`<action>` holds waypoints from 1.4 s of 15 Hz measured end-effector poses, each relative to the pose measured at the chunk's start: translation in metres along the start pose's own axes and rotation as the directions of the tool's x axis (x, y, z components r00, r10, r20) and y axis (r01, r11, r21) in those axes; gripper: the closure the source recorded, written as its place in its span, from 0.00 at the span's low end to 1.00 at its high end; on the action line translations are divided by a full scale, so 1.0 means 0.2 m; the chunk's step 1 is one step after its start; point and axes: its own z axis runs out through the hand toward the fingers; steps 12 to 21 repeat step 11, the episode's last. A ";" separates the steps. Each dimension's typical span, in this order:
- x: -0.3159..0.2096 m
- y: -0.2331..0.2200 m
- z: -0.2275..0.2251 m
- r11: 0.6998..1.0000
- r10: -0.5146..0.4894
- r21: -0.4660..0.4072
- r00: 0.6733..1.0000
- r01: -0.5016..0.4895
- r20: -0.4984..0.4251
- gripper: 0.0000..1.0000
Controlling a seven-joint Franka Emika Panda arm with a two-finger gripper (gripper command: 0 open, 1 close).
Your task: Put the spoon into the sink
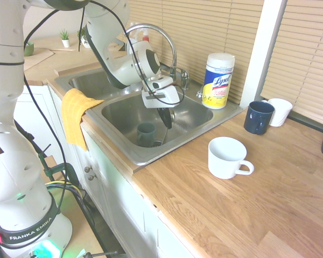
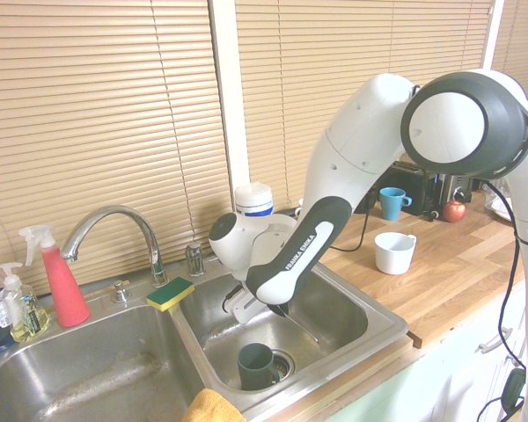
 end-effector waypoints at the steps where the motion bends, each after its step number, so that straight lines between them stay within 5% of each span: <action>1: 0.00 0.01 0.02 1.000 -0.003 -0.002 1.000 0.003 0.015 0.00; 21: 0.03 0.03 0.06 1.000 0.003 -0.017 1.000 -0.002 0.025 0.00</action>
